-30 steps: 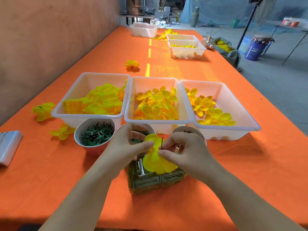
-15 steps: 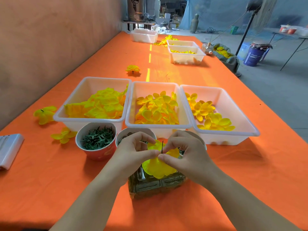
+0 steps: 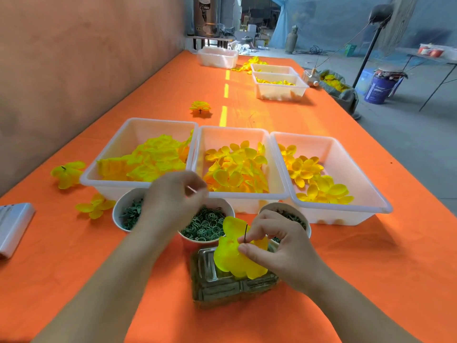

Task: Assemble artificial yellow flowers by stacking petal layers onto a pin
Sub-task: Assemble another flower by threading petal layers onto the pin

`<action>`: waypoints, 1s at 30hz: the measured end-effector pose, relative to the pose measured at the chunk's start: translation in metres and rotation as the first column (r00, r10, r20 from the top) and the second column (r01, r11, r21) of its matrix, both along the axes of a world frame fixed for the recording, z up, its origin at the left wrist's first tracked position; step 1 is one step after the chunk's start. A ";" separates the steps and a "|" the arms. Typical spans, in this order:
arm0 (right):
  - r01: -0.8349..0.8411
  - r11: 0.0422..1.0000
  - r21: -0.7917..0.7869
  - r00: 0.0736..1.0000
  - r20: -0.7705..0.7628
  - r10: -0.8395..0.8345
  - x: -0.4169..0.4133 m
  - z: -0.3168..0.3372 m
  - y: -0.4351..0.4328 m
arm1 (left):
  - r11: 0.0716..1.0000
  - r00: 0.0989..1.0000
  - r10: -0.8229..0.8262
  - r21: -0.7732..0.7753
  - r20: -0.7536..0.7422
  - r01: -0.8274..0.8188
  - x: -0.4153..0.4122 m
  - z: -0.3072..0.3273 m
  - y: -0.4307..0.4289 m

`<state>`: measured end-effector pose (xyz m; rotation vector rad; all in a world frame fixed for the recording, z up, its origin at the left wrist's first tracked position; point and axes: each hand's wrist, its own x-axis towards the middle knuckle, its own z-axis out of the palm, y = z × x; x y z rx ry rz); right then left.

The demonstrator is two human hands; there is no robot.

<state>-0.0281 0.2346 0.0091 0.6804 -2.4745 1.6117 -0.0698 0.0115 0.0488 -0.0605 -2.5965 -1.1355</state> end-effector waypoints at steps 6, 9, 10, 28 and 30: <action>-0.022 1.000 -0.019 1.000 0.007 0.022 -0.001 0.000 0.001 | 0.851 0.977 0.202 -0.482 -0.065 -0.209 -0.106 -0.008 -0.065; -0.026 1.000 -0.010 1.000 -0.001 0.026 -0.002 0.001 0.002 | 0.784 0.974 0.127 -0.621 0.187 0.017 -0.137 -0.024 -0.077; -0.030 1.000 -0.006 1.000 -0.004 0.030 -0.002 0.002 0.002 | 0.772 0.956 0.122 -0.631 0.268 0.078 -0.144 -0.028 -0.080; -0.034 0.998 -0.045 0.997 0.069 0.037 -0.001 0.010 -0.001 | 0.684 0.889 0.202 -0.709 0.411 0.173 -0.162 -0.046 -0.085; -0.029 0.998 -0.054 0.997 0.065 0.033 0.000 0.010 -0.001 | 0.702 0.895 0.231 -0.702 0.383 0.119 -0.161 -0.048 -0.085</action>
